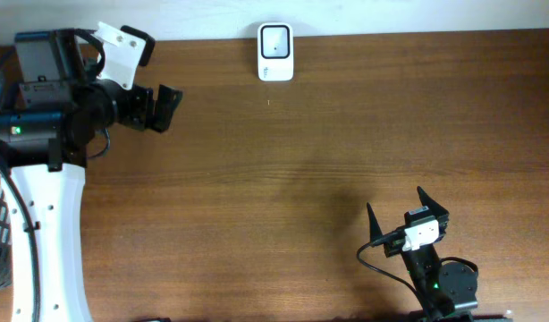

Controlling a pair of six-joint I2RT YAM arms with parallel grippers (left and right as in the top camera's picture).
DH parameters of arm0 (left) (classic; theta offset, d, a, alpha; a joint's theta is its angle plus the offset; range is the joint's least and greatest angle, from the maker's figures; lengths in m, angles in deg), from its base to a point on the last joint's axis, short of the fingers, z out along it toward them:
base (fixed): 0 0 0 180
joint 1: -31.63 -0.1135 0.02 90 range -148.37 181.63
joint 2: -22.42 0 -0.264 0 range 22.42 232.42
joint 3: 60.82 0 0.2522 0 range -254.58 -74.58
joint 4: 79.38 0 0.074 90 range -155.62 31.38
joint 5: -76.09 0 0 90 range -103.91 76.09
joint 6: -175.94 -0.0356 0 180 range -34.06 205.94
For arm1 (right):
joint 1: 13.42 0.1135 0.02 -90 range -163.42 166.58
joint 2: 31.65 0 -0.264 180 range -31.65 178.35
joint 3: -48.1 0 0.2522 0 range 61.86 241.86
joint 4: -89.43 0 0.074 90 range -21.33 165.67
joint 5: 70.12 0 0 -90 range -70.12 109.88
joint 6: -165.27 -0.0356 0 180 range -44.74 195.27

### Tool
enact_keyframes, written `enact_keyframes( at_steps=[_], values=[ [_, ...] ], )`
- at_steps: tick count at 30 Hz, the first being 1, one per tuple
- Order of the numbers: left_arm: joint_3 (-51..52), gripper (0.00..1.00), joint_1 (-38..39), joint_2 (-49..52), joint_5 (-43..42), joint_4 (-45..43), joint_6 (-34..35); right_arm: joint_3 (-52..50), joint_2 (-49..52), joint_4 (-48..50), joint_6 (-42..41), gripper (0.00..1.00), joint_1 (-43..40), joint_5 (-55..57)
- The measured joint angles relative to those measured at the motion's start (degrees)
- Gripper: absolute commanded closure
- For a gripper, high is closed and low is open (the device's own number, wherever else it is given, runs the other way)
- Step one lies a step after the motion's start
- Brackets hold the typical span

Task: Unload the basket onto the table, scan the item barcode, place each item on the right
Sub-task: 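Reach the left gripper into the grey basket and grasp a white snack bag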

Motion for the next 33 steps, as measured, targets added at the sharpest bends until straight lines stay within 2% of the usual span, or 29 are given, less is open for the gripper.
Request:
enact_keyframes(
  at_steps=[3,7,10,12,14,19,22,27,33],
  values=[
    [-0.22,0.01,-2.4,0.04,9.75,-4.15,6.69,0.0,0.0,0.0,0.0,0.02,0.0,0.0],
    [-0.52,0.01,-18.71,0.24,20.5,-6.29,18.82,0.0,0.0,0.0,0.0,0.02,0.0,0.0],
    [-0.52,0.01,-30.25,0.35,22.05,-7.39,23.98,0.0,0.0,0.0,0.02,0.01,0.0,0.0],
    [-0.55,0.09,-36.11,0.42,22.38,-8.55,25.38,0.0,0.0,0.0,0.0,0.02,0.0,0.0],
    [-0.85,0.1,-40.3,1.22,22.53,-9.05,26.34,0.0,0.0,0.0,0.0,0.01,0.0,-0.02],
    [-1.22,0.05,-48.85,8.37,18.64,-8.22,26.43,0.0,0.0,0.0,0.0,0.02,0.0,0.0],
    [-1.25,0.05,-51.98,15.13,13.35,-6.51,22.71,0.0,0.0,0.0,0.0,0.02,0.0,0.0],
    [-1.27,0.04,-52.65,21.62,9.55,-5.33,15.06,0.0,0.0,0.0,0.02,0.02,0.0,0.0],
    [-1.27,0.08,-54.01,28.74,8.26,-6.08,7.98,0.0,0.0,0.0,0.0,0.02,0.0,0.0]
  ],
)
